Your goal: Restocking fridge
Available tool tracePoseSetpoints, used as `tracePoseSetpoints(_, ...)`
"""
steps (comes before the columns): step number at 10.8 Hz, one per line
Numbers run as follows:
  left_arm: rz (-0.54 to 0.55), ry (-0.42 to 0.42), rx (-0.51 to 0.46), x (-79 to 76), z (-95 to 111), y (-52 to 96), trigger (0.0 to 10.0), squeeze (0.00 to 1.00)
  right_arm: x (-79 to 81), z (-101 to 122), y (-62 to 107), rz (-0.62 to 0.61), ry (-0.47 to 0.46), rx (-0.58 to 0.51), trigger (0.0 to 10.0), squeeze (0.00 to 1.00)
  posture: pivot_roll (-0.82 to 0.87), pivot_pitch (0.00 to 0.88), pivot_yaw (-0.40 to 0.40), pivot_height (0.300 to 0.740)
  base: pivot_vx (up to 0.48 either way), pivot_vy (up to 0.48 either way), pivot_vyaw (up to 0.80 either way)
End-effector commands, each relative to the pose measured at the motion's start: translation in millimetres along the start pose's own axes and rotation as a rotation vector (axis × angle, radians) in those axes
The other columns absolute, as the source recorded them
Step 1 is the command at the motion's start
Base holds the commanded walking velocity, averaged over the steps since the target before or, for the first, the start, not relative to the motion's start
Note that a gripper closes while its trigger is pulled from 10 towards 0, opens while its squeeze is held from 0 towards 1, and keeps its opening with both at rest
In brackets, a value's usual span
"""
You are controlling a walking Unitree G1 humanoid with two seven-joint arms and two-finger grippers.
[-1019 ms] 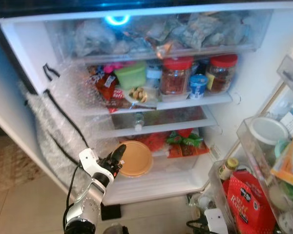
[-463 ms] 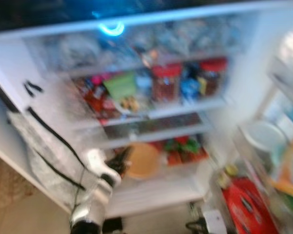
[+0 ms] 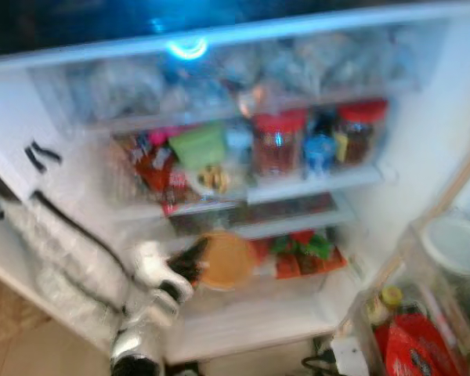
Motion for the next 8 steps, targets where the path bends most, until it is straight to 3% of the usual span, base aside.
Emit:
tracePoseSetpoints(1,0.021,-0.013,-0.023,8.6,11.5,4.7,10.0,0.00,2.6,2.1,-0.6,0.004,-0.007,-0.003,10.0,0.00,-0.02,0.038,0.027,0.670,0.311,0.000,0.00)
tracePoseSetpoints(4,0.024,-0.016,-0.012,9.9,9.7,5.0,10.0,0.00,-0.8,0.8,-0.1,0.001,-0.009,-0.002,10.0,0.00,-0.02,0.033,0.031,0.670,0.311,0.000,0.00)
tracePoseSetpoints(8,0.027,-0.027,-0.010,10.4,9.8,4.6,10.0,0.00,4.2,3.5,-0.9,0.005,-0.005,-0.006,10.0,0.00,-0.02,0.026,0.032,0.670,0.000,0.000,0.00)
Point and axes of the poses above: a point about 5 cm out from each wrist's last joint towards the gripper, its own y axis pointing back from the gripper into the wrist, its own z axis along the axis of the wrist's last joint, x = y × z, the point moved 6 cm from there along -y, pointing out of the wrist towards the gripper, and after that the axes turned 10 degrees about y, right-handed, at the moved point
